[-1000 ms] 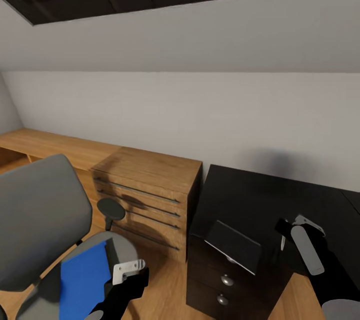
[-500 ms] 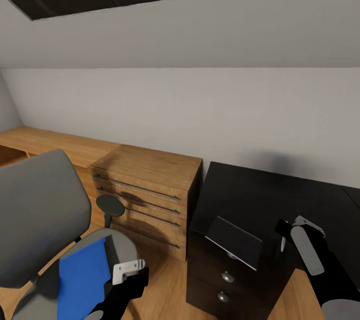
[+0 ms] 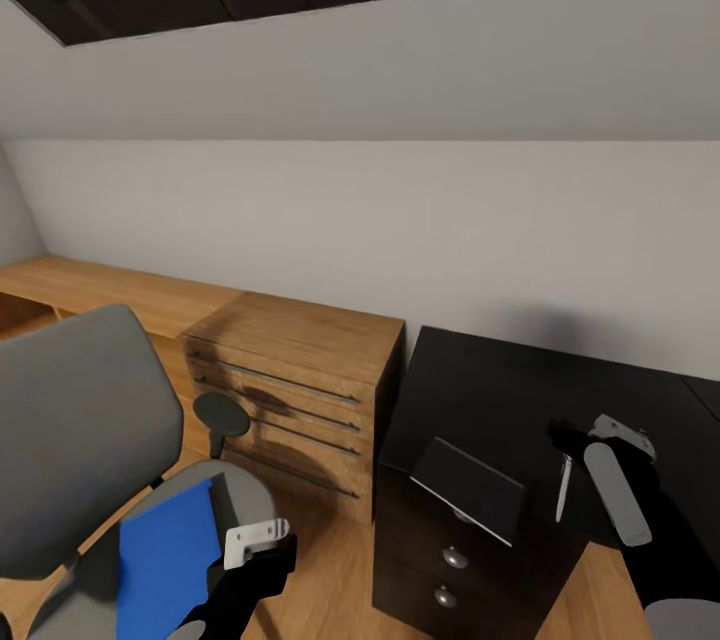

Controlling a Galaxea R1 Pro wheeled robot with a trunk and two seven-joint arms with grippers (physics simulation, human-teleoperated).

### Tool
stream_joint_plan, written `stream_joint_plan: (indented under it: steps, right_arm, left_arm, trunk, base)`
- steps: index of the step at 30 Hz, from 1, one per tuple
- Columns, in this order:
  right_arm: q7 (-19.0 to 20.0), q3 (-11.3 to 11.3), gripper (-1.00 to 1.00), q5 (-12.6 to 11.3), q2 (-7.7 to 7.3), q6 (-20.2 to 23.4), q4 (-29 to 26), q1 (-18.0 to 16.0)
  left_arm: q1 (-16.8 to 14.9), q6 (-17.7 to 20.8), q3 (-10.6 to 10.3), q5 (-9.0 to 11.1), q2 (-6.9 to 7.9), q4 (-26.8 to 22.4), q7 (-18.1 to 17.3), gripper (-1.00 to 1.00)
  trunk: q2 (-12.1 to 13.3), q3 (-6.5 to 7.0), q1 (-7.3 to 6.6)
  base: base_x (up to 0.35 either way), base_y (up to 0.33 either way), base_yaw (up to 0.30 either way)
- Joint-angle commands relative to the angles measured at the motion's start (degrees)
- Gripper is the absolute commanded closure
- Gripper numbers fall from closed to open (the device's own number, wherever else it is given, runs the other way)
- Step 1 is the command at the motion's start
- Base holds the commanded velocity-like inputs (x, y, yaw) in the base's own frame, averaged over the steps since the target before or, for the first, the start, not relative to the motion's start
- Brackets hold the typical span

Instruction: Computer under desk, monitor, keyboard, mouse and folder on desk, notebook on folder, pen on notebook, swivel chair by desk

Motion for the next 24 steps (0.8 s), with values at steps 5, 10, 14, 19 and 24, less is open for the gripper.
stream_joint_plan:
  steps: [5, 10, 14, 19, 24]
  right_arm:
    - [-0.67, 0.03, -1.00, -0.81, 0.33, 1.39, -5.45, 0.15]
    - [-0.80, 1.23, -1.00, -0.58, 3.45, 2.30, -8.75, 0.23]
    - [-2.10, 11.96, -1.00, -0.39, 5.05, 2.16, -12.21, 1.07]
    - [-5.57, 18.15, -1.00, -0.55, 5.22, 1.73, -12.25, 1.23]
    - [-7.94, 24.21, -1.00, -0.37, 9.48, 1.58, -11.35, 1.26]
  left_arm:
    - [-0.03, 0.14, -0.09, 0.52, 0.04, -0.10, 0.52, -1.00]
    - [-0.03, 0.16, -0.02, 0.52, 0.04, -0.10, 0.55, -1.00]
    - [-0.03, 0.10, 1.00, 0.45, 0.20, -0.10, 0.90, -1.00]
    - [-0.03, 0.08, 4.21, 0.52, 0.16, -0.10, 1.53, -1.00]
    - [-0.03, 0.07, 13.22, 6.06, 0.10, -0.10, 1.60, -1.00]
  trunk:
    - [1.99, 0.85, -1.10]
    - [4.00, 1.75, -2.20]
    - [4.00, 1.75, -2.20]
    - [4.00, 1.75, -2.20]
    - [4.00, 1.75, -2.20]
  base:
    - [0.000, 0.000, 0.000]
    - [0.000, 0.000, 0.000]
    - [0.000, 0.000, 0.046]
    - [0.000, 0.000, 0.237]
    - [0.000, 0.000, 0.275]
